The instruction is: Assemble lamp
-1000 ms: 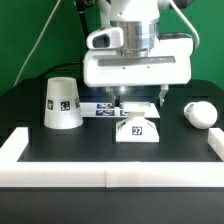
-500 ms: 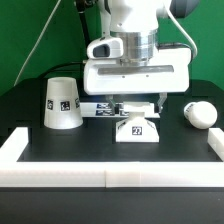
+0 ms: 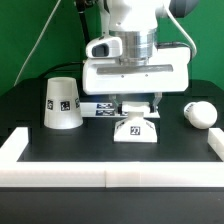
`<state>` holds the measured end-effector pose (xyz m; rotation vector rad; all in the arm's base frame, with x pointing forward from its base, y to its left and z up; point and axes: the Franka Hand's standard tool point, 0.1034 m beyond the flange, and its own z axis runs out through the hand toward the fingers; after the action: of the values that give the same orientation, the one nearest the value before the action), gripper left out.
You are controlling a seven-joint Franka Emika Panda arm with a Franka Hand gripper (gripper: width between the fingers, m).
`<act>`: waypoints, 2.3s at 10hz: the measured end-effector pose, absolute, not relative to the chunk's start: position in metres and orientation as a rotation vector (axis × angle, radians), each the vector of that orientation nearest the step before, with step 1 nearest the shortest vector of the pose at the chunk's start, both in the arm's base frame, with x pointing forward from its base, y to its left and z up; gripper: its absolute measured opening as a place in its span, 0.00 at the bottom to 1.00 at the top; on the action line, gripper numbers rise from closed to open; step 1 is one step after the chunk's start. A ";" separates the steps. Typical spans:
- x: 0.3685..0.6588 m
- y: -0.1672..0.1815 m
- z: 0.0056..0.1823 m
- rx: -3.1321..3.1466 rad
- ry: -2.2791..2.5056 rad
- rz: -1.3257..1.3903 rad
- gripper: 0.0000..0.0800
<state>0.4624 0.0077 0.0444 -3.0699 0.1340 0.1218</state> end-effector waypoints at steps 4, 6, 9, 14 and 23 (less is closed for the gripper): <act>0.488 0.026 0.045 -3.064 0.083 0.086 0.67; 0.512 0.043 0.045 -3.059 0.039 0.045 0.67; 0.547 0.066 0.045 -3.051 -0.005 -0.016 0.67; 0.591 0.097 0.045 -3.035 -0.064 -0.109 0.67; 0.590 0.100 0.053 -3.035 -0.053 -0.127 0.87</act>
Offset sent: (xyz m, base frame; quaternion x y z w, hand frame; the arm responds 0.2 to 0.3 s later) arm 0.0406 0.0359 -0.0085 0.0212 -0.0073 -0.0479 0.9986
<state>0.5898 0.0999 0.0534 -3.0350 -0.0530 -0.1268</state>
